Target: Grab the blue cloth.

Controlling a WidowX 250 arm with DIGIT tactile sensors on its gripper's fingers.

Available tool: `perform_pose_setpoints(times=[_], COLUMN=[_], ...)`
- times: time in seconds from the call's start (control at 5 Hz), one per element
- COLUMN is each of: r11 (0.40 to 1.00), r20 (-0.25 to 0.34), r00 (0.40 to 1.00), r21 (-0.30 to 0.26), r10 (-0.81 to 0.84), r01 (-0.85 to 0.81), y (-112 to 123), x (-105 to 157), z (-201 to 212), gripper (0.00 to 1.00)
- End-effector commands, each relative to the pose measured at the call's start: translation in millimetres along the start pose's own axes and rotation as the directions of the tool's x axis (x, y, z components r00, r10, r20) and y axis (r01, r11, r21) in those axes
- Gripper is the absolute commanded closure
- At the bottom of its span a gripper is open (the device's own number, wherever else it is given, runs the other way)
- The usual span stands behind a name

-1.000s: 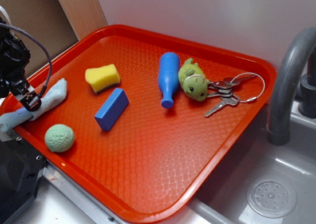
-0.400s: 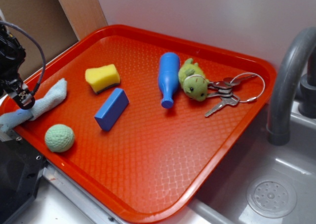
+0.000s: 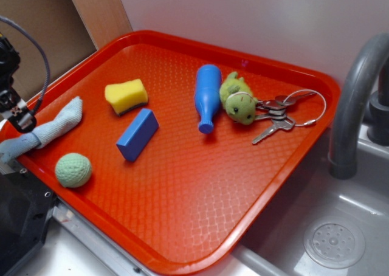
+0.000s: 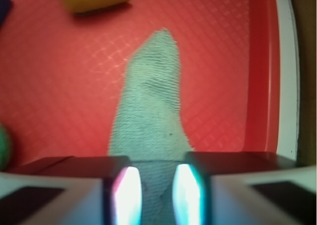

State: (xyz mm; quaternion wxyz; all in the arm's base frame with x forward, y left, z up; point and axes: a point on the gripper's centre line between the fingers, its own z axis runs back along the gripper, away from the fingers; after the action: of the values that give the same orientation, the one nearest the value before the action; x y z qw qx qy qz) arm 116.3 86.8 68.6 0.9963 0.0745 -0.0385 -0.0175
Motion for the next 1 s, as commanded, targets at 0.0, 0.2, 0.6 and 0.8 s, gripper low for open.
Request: perform_pose_setpoints(times=[0.0,0.2,0.6,0.8], r11=[0.999,0.998,0.996,0.998], r20=[-0.007,-0.022,-0.041,-0.06], r00=[0.999,0.998,0.998,0.997], r21=[0.027,0.038,0.063,0.027], r10=[-0.04,-0.057,-0.054,-0.052], r01=[0.041,0.058,0.056,0.054], y=[-7.8,-12.3,-15.3,-11.5], x=[-0.7,-3.4,-2.6,-0.3], z=[-16.1,-34.2,-55.4,-56.1], gripper=[0.0,0.0,0.0,0.0])
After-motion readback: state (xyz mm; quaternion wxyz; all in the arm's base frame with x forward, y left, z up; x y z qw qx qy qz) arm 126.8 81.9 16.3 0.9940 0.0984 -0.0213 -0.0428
